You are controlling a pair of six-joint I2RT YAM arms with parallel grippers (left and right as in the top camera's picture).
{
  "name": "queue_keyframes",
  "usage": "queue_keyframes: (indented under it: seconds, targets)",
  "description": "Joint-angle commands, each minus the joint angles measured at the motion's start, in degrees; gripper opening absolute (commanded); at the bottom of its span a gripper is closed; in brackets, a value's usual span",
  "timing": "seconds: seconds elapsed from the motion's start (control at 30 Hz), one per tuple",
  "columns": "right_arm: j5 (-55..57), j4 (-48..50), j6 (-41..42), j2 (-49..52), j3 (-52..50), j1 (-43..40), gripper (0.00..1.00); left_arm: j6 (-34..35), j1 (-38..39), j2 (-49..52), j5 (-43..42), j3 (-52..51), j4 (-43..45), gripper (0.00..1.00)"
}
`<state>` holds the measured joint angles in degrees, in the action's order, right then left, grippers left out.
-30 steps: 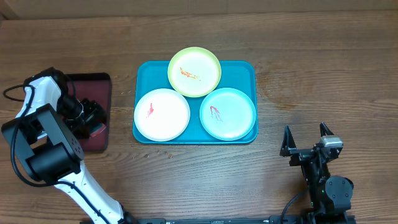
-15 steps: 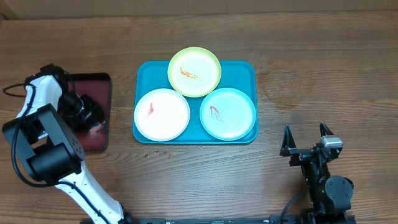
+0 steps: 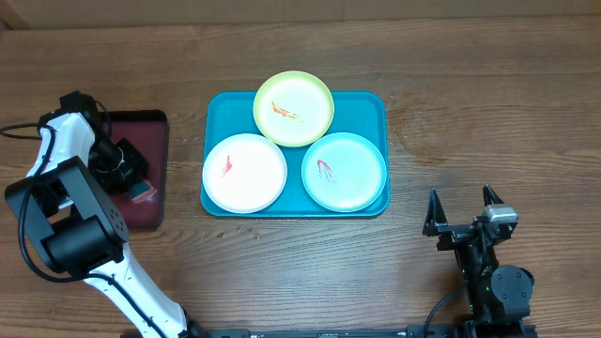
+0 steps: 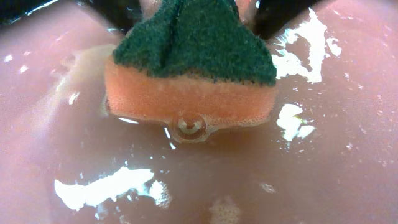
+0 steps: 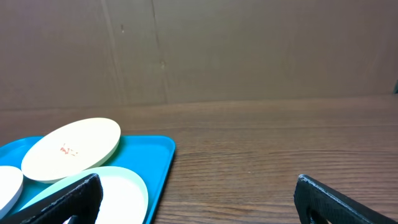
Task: Clean dirty plates on tray and stack at the side
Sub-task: 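Dip and rub the held sponge in the pink water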
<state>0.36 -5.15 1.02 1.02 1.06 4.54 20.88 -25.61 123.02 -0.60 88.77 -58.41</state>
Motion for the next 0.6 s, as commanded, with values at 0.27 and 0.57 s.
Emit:
queue_keyframes:
  seconds: [0.27,0.57]
  targets:
    - [-0.04,0.37,-0.42,-0.09,-0.59,0.28,1.0,-0.13,-0.52,2.01,2.51,-0.81,-0.5,1.0]
    - [-0.04,0.37,-0.42,-0.09,-0.59,0.28,1.0,-0.15,-0.5,2.01,1.07,-0.81,-5.4,0.76]
